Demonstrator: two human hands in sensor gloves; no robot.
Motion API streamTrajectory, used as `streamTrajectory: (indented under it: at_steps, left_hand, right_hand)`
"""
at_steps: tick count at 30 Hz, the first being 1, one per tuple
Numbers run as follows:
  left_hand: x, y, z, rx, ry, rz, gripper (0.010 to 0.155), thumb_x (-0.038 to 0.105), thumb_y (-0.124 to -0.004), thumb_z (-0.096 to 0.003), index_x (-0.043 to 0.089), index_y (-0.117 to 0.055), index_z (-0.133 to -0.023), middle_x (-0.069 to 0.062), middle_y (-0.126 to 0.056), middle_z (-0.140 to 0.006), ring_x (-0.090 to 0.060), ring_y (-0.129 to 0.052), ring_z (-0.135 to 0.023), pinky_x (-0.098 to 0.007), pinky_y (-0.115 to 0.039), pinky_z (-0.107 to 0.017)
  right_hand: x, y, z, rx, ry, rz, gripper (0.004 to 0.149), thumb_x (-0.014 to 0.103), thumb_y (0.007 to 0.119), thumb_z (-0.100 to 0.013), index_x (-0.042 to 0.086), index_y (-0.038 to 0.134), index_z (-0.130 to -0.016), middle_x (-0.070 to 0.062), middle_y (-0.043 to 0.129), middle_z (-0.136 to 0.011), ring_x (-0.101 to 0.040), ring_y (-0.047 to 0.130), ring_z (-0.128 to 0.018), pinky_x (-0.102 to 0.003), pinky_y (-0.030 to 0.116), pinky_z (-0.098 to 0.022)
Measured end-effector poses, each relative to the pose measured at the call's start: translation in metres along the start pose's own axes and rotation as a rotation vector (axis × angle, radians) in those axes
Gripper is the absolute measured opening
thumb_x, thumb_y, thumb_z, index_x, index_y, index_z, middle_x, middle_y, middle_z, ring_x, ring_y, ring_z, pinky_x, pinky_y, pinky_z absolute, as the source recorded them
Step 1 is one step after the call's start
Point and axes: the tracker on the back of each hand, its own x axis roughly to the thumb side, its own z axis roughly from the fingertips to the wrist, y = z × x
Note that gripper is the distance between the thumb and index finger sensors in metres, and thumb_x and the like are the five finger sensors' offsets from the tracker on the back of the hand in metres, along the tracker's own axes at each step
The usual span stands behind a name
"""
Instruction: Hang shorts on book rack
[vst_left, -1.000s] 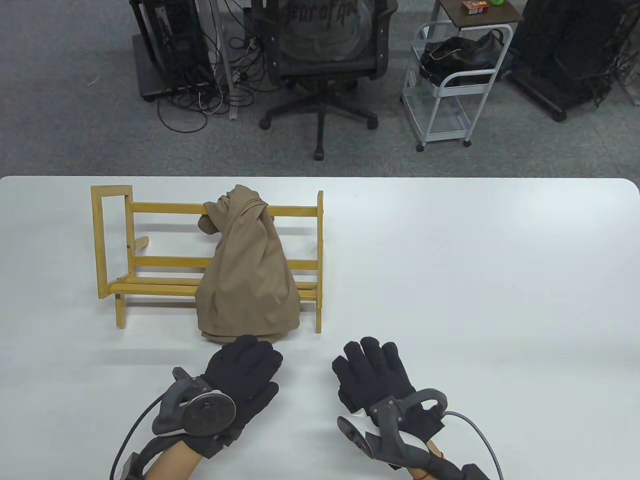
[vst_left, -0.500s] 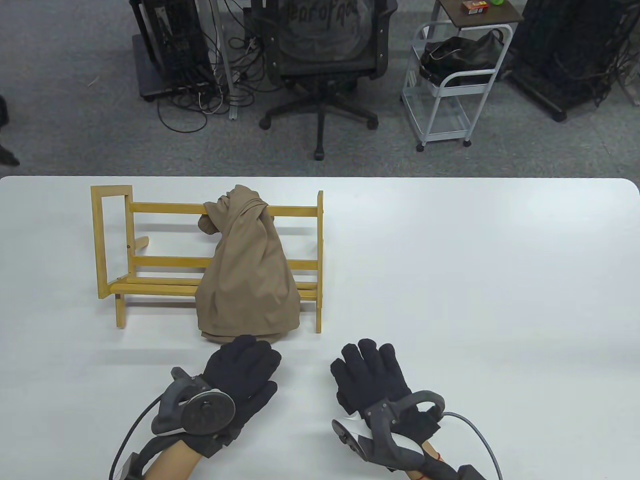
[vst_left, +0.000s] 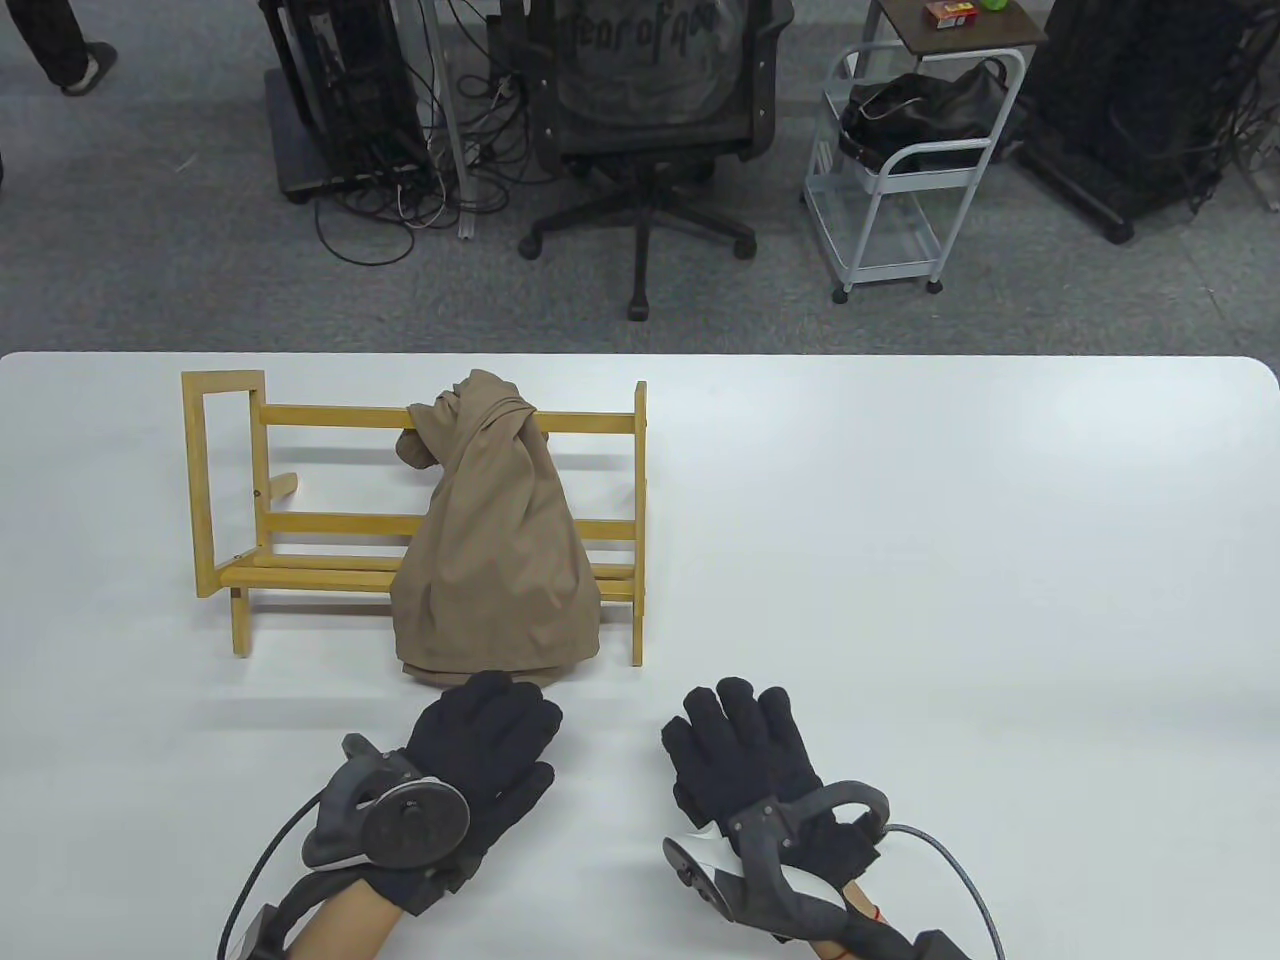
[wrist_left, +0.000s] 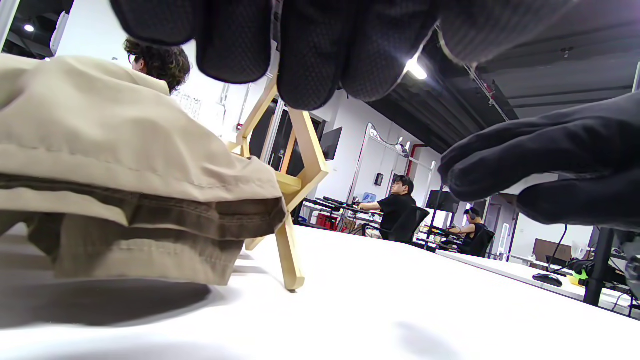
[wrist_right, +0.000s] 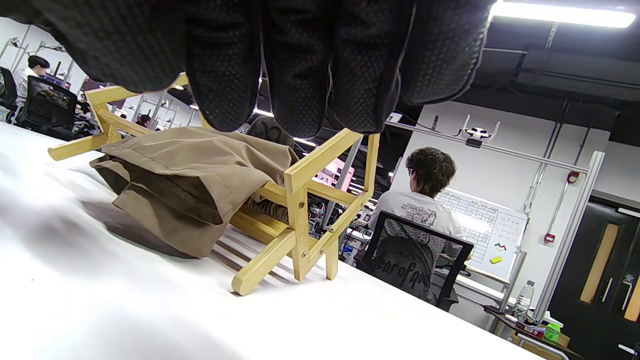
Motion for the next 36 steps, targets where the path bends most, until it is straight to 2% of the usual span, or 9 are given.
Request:
streamTrajectory:
  at_steps: [36]
  left_hand:
    - [-0.0014, 0.0011, -0.0003, -0.005, 0.013, 0.013, 0.056, 0.051, -0.069, -0.0497, 0.023, -0.075, -0.098, -0.008, -0.080, -0.102, -0.047, -0.074, -0.095, -0.062, -0.063, -0.063]
  right_hand:
    - [0.0000, 0.0008, -0.0004, 0.021, -0.004, -0.012, 0.050, 0.058, 0.069, -0.042, 0.042, 0.075, -0.089, 0.007, 0.075, -0.106, -0.026, 0.078, -0.099, -0.047, 0.067, -0.074]
